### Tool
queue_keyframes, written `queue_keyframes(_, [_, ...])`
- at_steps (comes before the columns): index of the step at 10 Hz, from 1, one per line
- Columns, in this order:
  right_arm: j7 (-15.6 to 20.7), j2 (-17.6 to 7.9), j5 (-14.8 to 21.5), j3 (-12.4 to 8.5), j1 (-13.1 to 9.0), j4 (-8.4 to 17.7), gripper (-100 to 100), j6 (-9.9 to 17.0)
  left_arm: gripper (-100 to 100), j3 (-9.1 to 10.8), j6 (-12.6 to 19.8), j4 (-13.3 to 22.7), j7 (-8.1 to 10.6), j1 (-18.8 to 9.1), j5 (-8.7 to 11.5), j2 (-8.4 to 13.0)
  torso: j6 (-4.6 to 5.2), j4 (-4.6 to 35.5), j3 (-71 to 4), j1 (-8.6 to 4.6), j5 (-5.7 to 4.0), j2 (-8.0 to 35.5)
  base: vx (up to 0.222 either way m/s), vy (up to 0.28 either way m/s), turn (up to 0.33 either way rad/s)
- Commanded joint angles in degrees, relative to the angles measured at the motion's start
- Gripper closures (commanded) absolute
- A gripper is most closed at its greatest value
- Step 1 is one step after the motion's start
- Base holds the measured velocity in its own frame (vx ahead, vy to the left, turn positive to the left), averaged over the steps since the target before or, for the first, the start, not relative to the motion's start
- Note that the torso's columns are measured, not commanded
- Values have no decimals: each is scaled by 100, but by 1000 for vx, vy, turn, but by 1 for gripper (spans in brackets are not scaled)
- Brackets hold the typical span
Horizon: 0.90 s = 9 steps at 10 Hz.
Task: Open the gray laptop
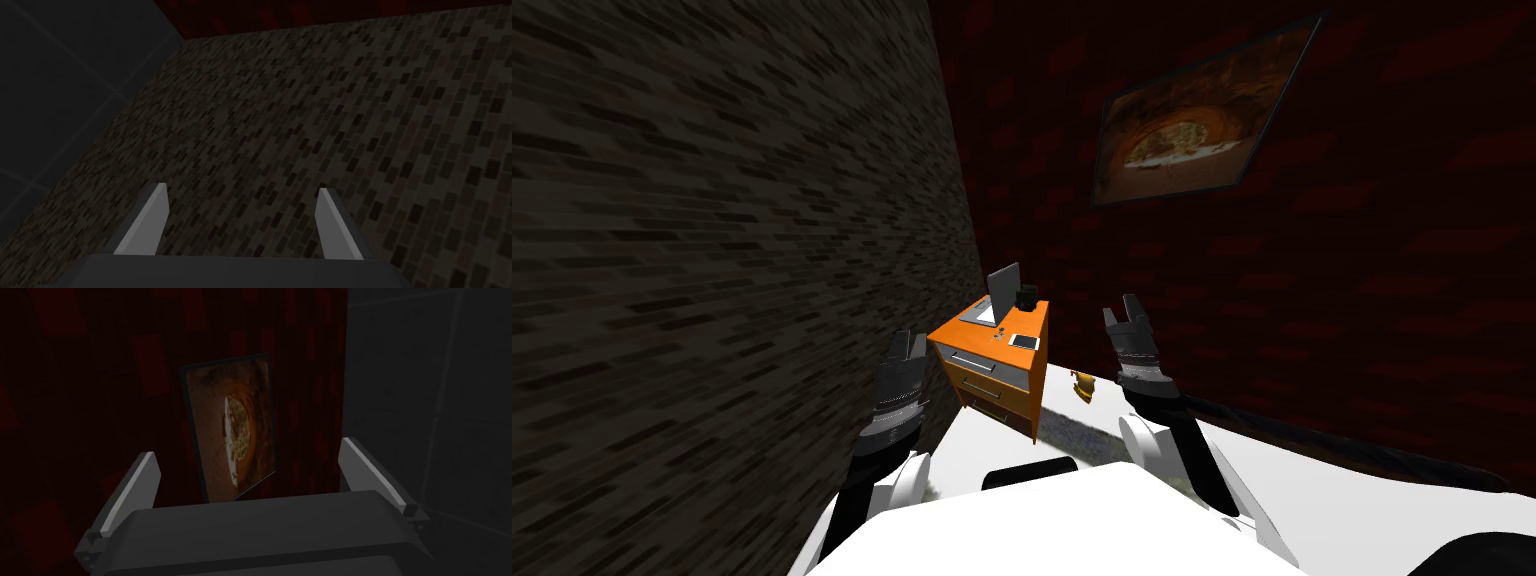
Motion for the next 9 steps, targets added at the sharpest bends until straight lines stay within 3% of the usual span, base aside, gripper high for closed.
queue_keyframes(1, [0,0,0,0,0,0,0,0,0,0,0,0,0,0,0,0,0,235,-467,0,0,232,0,0,0])
queue_keyframes(9, [0,0,0,0,0,-2,0,-1,0,0,-1,-2,0,0,0,0,0,3537,-7073,0,0,3539,0,0,0])
